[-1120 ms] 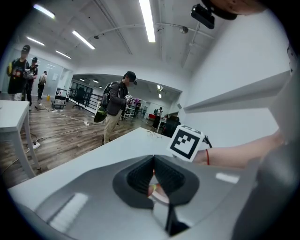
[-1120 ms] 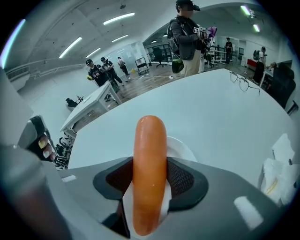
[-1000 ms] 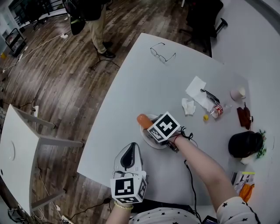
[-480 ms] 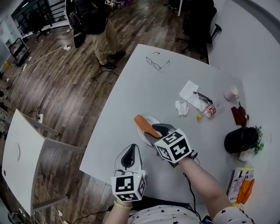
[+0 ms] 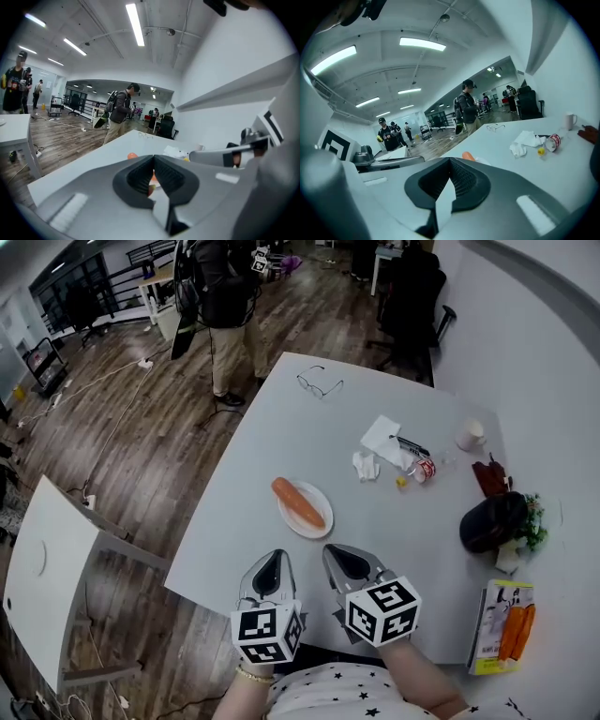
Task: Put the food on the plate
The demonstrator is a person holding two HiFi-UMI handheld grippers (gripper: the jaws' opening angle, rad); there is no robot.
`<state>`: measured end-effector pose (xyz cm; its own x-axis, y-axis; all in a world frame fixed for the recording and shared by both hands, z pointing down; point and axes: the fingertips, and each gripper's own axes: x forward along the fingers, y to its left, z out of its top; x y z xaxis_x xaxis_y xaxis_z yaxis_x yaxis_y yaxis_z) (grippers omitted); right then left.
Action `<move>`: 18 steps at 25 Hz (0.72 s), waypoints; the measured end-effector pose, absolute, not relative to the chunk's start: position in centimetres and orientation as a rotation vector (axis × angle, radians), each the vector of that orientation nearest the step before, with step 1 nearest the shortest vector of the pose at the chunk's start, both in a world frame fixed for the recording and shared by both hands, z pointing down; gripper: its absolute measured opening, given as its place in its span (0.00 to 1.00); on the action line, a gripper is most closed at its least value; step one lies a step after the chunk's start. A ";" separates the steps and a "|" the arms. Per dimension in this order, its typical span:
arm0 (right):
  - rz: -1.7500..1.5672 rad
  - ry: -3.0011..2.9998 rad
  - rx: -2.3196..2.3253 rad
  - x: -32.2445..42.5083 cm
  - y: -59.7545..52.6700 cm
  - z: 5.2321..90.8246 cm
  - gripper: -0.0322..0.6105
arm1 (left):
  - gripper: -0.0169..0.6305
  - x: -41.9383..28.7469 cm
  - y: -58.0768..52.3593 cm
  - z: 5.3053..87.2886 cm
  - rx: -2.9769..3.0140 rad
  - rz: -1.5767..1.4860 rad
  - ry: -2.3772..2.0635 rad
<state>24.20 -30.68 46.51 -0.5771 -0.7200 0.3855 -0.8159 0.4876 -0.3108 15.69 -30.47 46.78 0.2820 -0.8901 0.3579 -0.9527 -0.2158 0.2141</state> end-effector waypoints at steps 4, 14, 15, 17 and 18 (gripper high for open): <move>0.606 -2.532 1.321 24.5 -29.7 45.8 0.05 | 0.04 16.5 -29.4 45.9 2.195 0.230 -1.670; 0.529 -2.592 1.308 23.7 -28.0 43.9 0.05 | 0.04 16.7 -27.9 44.2 2.219 0.214 -1.700; 0.527 -2.595 1.309 23.7 -28.0 43.8 0.05 | 0.04 16.8 -27.9 44.1 2.223 0.216 -1.701; 0.520 -2.598 1.314 23.7 -27.9 43.6 0.05 | 0.04 16.9 -27.7 43.9 2.226 0.216 -1.702; 0.516 -2.597 1.318 23.7 -27.9 43.5 0.05 | 0.04 16.9 -27.7 43.8 2.227 0.215 -1.701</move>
<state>23.71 -27.90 43.50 -0.5897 -0.7439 0.3145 -0.8076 0.5461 -0.2226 16.89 -27.70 43.80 0.2758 -0.9082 0.3149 -0.9580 -0.2330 0.1673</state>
